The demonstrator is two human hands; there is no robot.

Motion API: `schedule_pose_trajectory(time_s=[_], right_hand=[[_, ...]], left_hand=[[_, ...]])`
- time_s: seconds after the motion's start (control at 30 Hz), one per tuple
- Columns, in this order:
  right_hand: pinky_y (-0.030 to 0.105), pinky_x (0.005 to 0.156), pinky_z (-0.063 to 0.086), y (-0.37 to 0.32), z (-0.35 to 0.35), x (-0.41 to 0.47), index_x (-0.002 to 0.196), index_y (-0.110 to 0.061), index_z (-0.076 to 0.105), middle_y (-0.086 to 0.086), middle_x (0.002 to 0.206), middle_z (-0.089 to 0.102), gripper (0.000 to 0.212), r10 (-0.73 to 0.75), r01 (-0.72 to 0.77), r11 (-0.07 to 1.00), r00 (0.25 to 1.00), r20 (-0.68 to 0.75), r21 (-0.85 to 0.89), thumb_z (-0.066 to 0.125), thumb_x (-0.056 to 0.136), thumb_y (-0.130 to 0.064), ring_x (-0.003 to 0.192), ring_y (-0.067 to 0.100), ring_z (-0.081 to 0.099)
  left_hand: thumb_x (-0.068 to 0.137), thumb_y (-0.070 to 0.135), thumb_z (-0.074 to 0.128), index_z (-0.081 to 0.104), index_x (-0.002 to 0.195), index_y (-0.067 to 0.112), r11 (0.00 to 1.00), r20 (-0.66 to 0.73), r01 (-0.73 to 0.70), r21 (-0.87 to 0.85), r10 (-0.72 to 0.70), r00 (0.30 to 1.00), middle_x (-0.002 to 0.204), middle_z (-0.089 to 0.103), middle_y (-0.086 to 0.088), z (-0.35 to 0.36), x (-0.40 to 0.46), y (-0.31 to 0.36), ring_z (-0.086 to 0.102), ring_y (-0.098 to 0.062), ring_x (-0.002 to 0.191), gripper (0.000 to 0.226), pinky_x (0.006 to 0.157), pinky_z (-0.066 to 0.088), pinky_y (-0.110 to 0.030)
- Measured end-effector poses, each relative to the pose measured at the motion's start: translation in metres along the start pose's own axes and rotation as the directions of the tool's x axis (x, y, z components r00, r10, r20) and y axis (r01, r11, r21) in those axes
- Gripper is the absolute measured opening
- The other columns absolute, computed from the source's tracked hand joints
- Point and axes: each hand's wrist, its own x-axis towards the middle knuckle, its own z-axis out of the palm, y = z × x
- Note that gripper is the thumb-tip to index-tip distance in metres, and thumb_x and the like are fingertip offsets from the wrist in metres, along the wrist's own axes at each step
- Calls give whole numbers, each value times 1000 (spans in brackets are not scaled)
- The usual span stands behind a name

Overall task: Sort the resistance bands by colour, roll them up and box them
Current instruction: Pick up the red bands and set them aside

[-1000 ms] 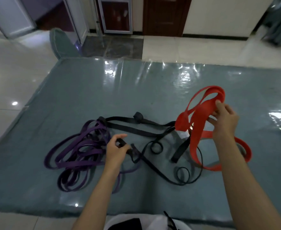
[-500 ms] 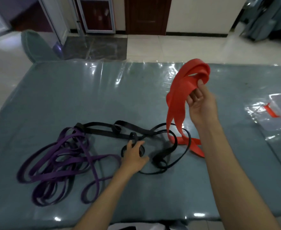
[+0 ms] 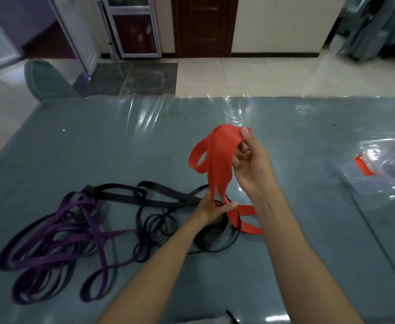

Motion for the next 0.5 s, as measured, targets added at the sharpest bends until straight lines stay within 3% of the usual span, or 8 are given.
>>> schedule_pose_trajectory(time_s=[0.07,0.1,0.17,0.23,0.3,0.37,0.43,0.5], right_hand=[[15,44,47,-12,-11,3,85,-13,60,-5,58,62,19,-7,8,999,1000,-28,45,57,104,-16,47,4,59],[15,43,46,-20,-20,6,84,-13,61,-6,57,62,21,-7,11,997,998,-63,76,57,104,-16,47,3,58],[15,44,48,-35,-46,15,76,-12,67,-6,56,64,30,14,11,983,991,-131,186,57,104,-17,47,4,61],[16,48,52,-46,-78,23,71,-13,70,-5,58,67,36,44,12,962,980,-196,272,57,104,-19,52,5,65],[19,55,57,-49,-113,31,80,-14,67,-4,62,69,26,65,14,964,956,-286,267,57,103,-21,59,7,67],[22,55,58,-43,-149,39,84,-15,64,-2,64,70,22,121,-25,965,926,-356,261,57,103,-22,60,8,68],[23,53,58,-33,-179,43,87,-16,64,-3,66,70,20,201,-95,958,895,-398,271,57,103,-24,61,9,68],[23,51,58,-22,-198,44,88,-17,63,-4,62,71,21,246,-136,951,876,-415,278,53,105,-24,60,8,69]], left_hand=[[91,43,76,68,101,28,999,-29,41,-23,-42,999,99,71,7,12,6,0,69,-16,101,20,80,47,-19],[96,36,72,66,92,32,998,-64,45,-49,-48,997,91,70,10,15,6,-1,67,-11,91,8,77,47,-20],[101,27,65,70,90,24,985,-151,11,-174,-37,988,87,73,4,14,2,2,68,-12,86,12,81,51,-28],[105,20,54,72,96,-3,928,-244,-33,-372,-64,968,85,77,-6,5,-4,8,72,-11,80,31,79,56,-26],[106,25,50,67,90,-3,873,-378,-136,-469,-59,924,70,72,-4,-9,-13,24,68,-14,67,36,75,56,-30],[96,34,63,60,89,12,878,-492,-236,-417,0,870,66,62,2,-25,-21,43,59,-12,62,23,76,54,-40],[88,27,75,58,89,12,929,-552,-299,-215,137,822,73,59,2,-40,-29,67,55,-8,67,23,74,50,-36],[81,22,81,60,88,8,951,-530,-305,-59,229,817,80,64,-2,-51,-33,86,57,-10,74,26,72,48,-30]])
